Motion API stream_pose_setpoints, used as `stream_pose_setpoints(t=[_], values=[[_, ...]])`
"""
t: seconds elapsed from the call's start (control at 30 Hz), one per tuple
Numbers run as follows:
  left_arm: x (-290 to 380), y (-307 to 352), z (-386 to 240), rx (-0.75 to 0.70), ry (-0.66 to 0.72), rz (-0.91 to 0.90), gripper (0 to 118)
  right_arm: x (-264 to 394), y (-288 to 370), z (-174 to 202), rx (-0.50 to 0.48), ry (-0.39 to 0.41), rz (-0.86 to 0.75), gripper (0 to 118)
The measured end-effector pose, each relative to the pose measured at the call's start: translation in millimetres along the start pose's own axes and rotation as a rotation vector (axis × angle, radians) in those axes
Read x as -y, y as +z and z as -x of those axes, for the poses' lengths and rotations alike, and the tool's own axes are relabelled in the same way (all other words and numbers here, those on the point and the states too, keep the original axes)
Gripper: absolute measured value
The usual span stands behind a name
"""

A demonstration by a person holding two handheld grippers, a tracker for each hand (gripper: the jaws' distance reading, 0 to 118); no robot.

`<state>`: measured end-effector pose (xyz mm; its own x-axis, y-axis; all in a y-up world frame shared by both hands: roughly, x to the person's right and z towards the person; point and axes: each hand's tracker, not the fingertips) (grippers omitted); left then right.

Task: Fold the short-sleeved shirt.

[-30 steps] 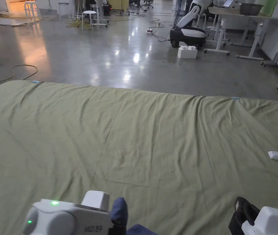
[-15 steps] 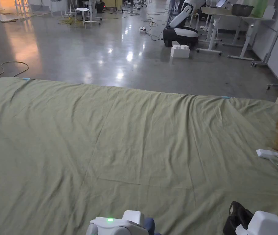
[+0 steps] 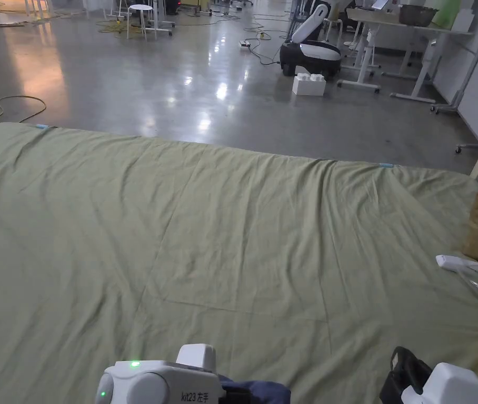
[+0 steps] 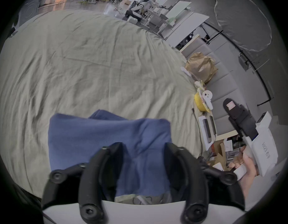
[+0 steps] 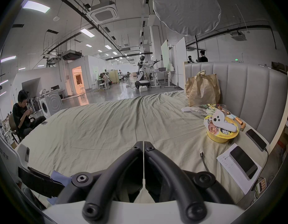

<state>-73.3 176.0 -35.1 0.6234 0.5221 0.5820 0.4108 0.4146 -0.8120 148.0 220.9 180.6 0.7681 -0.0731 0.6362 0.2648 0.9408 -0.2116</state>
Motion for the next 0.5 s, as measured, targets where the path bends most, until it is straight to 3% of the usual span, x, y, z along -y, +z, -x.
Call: stream_pose_setpoints(t=[0.07,0.23,0.5], values=[[7,-12,2,0.002,0.003,0.046,20,1,0,1,-0.002,0.001,0.004,2],[30,-48,-1,0.055,-0.006,0.104,13,5,0,3,-0.003,0.003,0.016,2],[43,-73,-3,0.037,-0.007,0.041,5,3,3,4,-0.003,0.014,0.013,2]])
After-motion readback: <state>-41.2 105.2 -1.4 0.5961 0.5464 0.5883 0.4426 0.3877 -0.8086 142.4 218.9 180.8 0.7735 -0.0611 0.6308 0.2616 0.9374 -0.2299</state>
